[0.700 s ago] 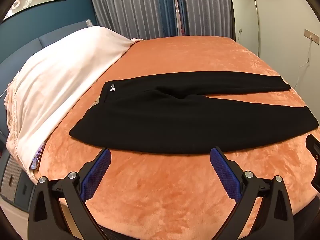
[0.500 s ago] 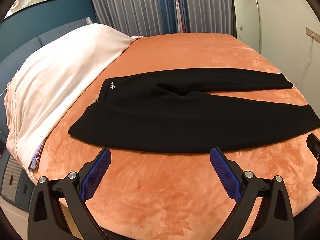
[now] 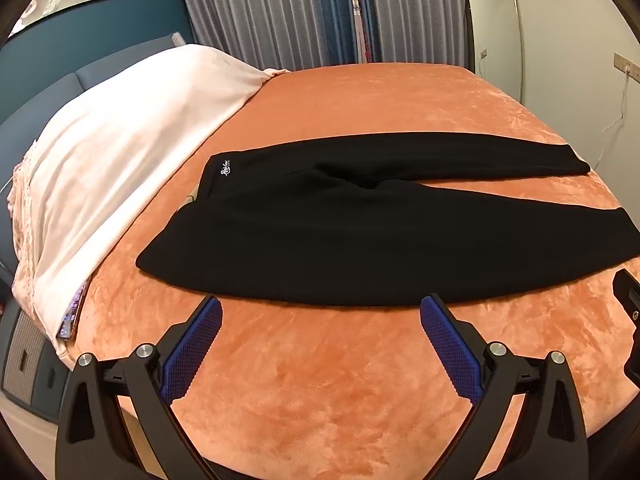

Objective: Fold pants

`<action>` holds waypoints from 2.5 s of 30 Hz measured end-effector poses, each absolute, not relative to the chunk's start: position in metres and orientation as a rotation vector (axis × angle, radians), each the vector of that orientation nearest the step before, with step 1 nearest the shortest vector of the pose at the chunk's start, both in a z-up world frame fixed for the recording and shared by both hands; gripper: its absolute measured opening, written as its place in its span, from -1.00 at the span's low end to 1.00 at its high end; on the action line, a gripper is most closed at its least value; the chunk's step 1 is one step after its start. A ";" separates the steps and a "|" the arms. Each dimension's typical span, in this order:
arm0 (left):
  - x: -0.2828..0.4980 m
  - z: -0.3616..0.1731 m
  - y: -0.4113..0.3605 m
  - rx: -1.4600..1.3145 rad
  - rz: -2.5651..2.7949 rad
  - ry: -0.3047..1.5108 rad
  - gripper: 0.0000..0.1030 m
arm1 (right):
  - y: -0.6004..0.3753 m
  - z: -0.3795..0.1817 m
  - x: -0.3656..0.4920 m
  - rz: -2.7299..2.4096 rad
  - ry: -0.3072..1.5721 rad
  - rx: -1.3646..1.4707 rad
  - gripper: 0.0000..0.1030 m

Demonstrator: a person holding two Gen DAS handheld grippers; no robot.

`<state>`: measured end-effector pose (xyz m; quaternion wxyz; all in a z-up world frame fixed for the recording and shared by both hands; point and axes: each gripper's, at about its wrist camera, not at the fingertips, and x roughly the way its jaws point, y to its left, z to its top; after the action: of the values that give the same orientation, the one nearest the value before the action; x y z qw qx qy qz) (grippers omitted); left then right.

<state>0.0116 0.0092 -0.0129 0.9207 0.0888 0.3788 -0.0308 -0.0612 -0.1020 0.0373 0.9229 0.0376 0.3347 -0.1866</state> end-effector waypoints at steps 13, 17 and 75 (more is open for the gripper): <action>0.012 -0.012 0.010 0.198 -0.059 0.774 0.90 | -0.102 0.038 -0.060 -0.383 0.690 0.077 0.91; 0.011 -0.011 0.009 0.200 -0.056 0.773 0.90 | -0.101 0.037 -0.060 -0.381 0.689 0.072 0.91; 0.017 -0.017 0.000 0.215 -0.061 0.786 0.90 | -0.103 0.033 -0.056 -0.379 0.701 0.078 0.91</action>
<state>0.0172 -0.0003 -0.0166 0.9177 0.1043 0.3823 -0.0298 -0.0556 -0.1033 0.0335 0.9209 0.0380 0.3412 -0.1846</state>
